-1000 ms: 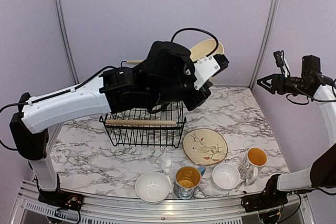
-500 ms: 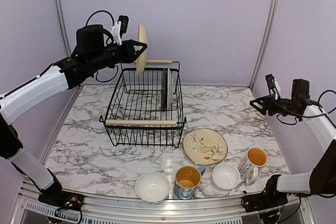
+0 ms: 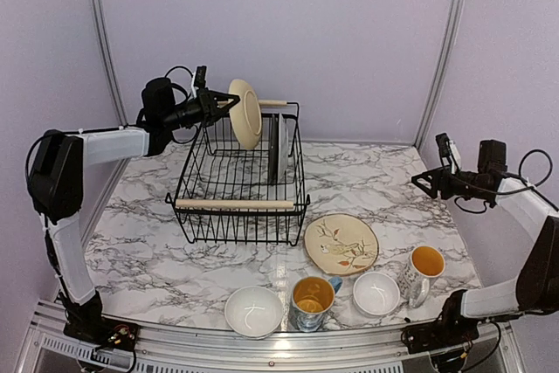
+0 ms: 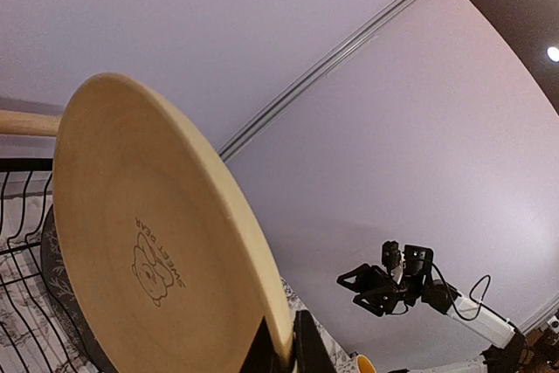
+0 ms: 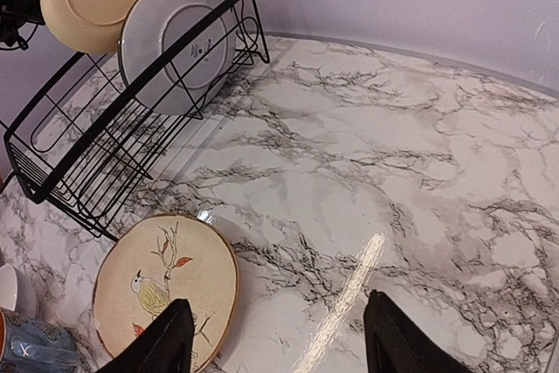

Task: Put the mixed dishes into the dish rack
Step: Insert the plate into the dish rack.

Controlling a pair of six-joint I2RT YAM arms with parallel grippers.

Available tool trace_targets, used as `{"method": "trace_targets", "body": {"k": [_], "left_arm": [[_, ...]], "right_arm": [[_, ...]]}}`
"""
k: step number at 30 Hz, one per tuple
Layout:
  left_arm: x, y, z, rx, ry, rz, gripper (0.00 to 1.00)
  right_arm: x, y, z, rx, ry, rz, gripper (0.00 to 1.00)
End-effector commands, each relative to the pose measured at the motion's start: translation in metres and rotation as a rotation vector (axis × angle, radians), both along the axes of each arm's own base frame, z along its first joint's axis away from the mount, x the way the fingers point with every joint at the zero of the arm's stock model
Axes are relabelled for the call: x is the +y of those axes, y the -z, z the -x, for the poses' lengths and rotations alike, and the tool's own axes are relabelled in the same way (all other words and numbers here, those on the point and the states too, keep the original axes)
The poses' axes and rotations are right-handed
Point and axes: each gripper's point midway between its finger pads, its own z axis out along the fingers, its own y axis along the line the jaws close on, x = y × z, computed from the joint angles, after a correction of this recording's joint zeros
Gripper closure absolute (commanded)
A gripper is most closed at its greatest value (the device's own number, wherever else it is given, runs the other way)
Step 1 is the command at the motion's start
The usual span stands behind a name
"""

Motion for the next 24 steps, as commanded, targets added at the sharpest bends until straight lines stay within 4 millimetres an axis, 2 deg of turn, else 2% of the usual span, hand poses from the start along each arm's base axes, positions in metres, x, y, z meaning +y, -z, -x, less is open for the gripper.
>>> {"method": "trace_targets", "body": {"k": [1,13,24], "left_arm": [[-0.011,-0.034,0.021,-0.105,0.125,0.068,1.00],[-0.016,0.032,-0.015,0.033,0.040,-0.072,1.00],[-0.024,0.064,-0.043,0.112,0.016,-0.165,1.00]], "right_arm": [[-0.003,-0.005,-0.002,-0.041,0.003,0.029,0.36],[-0.004,-0.003,0.001,-0.041,0.014,0.042,0.36],[-0.007,0.006,-0.002,-0.010,0.023,0.046,0.36]]}}
